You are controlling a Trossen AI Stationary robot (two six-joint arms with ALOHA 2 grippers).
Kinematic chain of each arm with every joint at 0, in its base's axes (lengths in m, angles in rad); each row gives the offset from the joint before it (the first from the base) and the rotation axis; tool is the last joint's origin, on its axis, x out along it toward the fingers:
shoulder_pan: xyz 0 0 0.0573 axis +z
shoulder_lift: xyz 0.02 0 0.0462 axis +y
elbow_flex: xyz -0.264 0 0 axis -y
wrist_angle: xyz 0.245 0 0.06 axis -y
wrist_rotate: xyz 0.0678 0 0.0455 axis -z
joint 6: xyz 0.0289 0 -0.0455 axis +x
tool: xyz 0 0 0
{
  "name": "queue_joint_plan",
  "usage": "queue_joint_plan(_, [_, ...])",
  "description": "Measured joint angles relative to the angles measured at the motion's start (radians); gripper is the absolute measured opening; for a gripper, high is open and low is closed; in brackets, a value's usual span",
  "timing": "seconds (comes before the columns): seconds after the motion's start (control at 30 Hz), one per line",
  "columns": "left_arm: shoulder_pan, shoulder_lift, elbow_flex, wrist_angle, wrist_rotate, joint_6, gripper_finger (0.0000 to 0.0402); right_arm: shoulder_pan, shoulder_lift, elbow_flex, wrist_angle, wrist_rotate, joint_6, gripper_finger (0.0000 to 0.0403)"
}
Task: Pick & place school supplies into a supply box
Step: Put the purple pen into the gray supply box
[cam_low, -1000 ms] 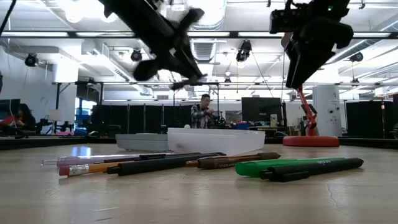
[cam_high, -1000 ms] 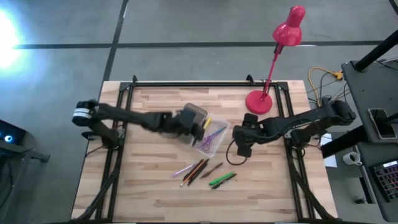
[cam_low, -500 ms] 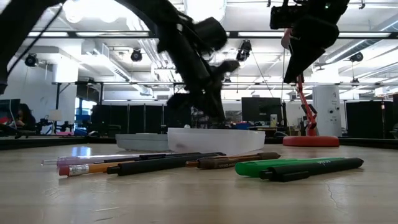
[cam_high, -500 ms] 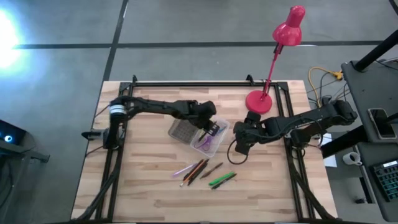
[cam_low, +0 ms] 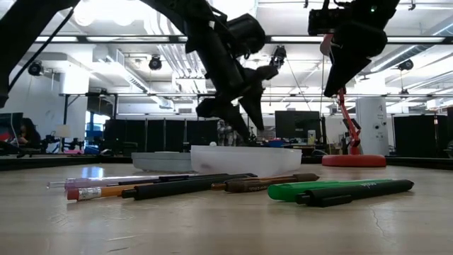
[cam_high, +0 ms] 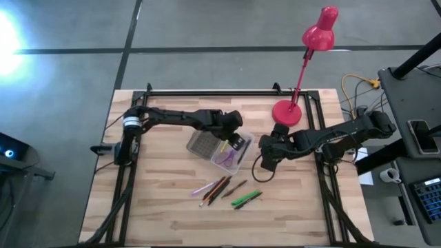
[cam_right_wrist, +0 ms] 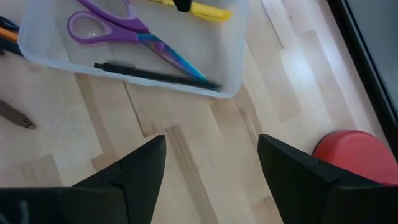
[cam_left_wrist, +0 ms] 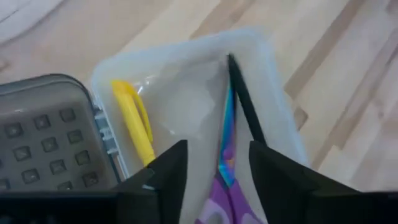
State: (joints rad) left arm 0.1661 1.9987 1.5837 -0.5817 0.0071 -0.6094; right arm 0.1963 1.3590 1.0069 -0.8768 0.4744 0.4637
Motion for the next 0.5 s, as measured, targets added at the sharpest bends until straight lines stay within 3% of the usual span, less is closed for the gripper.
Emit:
queue_joint_plan(0.13, [-0.061,-0.061,-0.002,-0.058,0.001,0.070,0.0172,0.000,0.000,-0.003,0.000,0.000,-0.002,0.0246])
queue_joint_plan(0.33, [-0.255,-0.199,-0.056,-0.217,0.007,0.290,0.0168,0.000,0.000,-0.003,0.001,-0.001,-0.022,0.0246])
queue_joint_plan(0.5, [-0.381,-0.222,-0.201,-0.206,0.002,0.162,0.0167,0.000,0.000,-0.003,0.015,-0.001,-0.023,0.0247])
